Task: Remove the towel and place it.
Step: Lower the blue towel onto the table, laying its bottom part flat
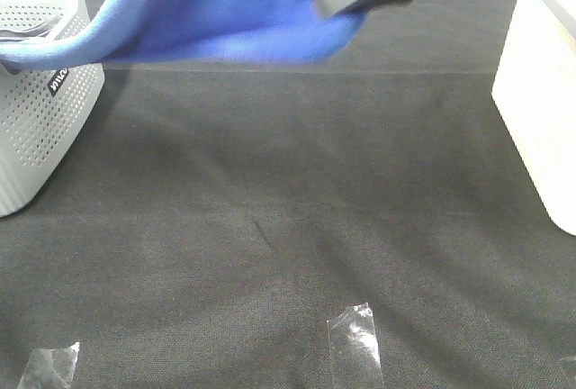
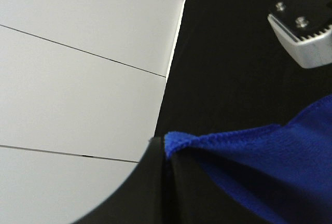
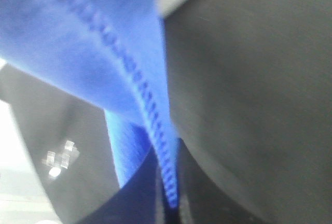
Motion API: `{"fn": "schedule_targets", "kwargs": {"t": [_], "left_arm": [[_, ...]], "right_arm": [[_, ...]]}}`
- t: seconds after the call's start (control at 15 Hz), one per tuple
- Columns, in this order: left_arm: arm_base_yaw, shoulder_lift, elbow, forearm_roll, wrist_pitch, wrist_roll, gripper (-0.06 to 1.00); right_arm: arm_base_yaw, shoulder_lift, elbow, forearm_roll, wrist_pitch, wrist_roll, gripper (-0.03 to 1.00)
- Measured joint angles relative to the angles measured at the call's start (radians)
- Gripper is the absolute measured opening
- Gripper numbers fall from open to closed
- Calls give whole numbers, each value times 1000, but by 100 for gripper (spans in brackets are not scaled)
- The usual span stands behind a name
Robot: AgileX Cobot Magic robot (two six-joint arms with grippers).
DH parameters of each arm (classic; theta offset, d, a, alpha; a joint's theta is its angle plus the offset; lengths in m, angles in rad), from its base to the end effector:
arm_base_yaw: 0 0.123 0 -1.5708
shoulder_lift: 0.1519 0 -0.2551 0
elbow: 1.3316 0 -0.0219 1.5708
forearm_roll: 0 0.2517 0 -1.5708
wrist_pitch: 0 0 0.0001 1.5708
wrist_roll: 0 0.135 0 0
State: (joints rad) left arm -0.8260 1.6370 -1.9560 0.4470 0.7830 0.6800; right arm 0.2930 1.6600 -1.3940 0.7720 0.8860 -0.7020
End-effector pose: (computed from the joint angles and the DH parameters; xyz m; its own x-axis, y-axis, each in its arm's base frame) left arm 0.3011 -0.2658 0.4505 0.3108 0.8508 -0.4236 0.4524 0.2596 0.8532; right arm 0.3457 0.1805 0.2586 -0.6564 -0.3294 -0.6787 -0.6707 0.6667 0.3251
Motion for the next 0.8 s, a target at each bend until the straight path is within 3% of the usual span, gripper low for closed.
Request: {"fn": "schedule_targets", "kwargs": {"t": [0.07, 0.13, 0.27, 0.4, 0.53, 0.73, 0.8], "left_arm": [[0, 6, 0, 7, -6, -2, 0], [0, 6, 0, 7, -6, -2, 0], [5, 19, 0, 51, -50, -39, 0], [35, 32, 0, 76, -126, -99, 0], [80, 49, 0, 79, -220, -141, 0], [156, 79, 0, 79, -409, -149, 0], [202, 96, 0, 79, -534, -155, 0]], "right_arm": [[0, -11, -79, -159, 53, 151, 0], [0, -11, -79, -159, 53, 151, 0], [0, -12, -198, -362, 120, 291, 0], [0, -12, -328, -528, 179, 336, 0], [0, -13, -449, -622, 197, 338, 0], [0, -1, -603, -654, 128, 345, 0], [0, 11, -664, -681, -11, 345, 0]]}}
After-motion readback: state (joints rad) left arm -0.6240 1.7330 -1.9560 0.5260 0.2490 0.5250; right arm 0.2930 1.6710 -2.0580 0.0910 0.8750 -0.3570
